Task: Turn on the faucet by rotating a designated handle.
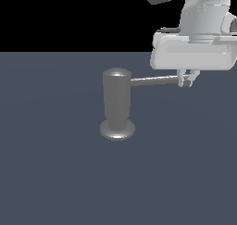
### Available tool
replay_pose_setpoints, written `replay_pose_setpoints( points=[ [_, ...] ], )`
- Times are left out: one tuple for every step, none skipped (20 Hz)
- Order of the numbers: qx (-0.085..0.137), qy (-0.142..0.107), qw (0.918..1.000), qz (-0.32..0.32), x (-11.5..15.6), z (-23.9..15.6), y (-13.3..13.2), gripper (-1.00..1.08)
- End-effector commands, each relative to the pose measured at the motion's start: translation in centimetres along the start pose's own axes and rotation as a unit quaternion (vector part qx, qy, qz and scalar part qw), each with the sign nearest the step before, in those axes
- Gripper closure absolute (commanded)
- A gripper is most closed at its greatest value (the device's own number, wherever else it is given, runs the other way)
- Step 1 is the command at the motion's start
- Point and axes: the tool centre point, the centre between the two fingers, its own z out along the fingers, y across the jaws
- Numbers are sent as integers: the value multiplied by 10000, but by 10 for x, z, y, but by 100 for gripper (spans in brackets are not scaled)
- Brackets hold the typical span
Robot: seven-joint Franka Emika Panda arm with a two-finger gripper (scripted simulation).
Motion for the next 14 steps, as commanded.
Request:
replay_pose_setpoints(
  points=[
    [-45, 86, 9999, 111, 8, -6, 19, 108],
    [-45, 86, 9999, 111, 8, -6, 19, 108],
    [-12, 14, 10000, 93, 2, -1, 13, 108],
    [-12, 14, 10000, 93, 5, -1, 13, 108],
    [-13, 17, 10000, 94, 9, -2, 12, 108],
    [-13, 17, 10000, 94, 13, -2, 12, 108],
    [-14, 20, 10000, 94, 16, -2, 11, 108],
    [-14, 20, 10000, 94, 20, -2, 11, 108],
    [-16, 23, 10000, 95, 24, -2, 10, 108],
    [-16, 25, 9999, 96, 27, -2, 10, 108],
    [-16, 25, 9999, 96, 31, -2, 9, 108],
    [-17, 28, 9999, 96, 35, -2, 9, 108],
    [-18, 30, 9999, 97, 38, -3, 8, 108],
    [-18, 30, 9999, 97, 42, -3, 8, 108]
  ],
)
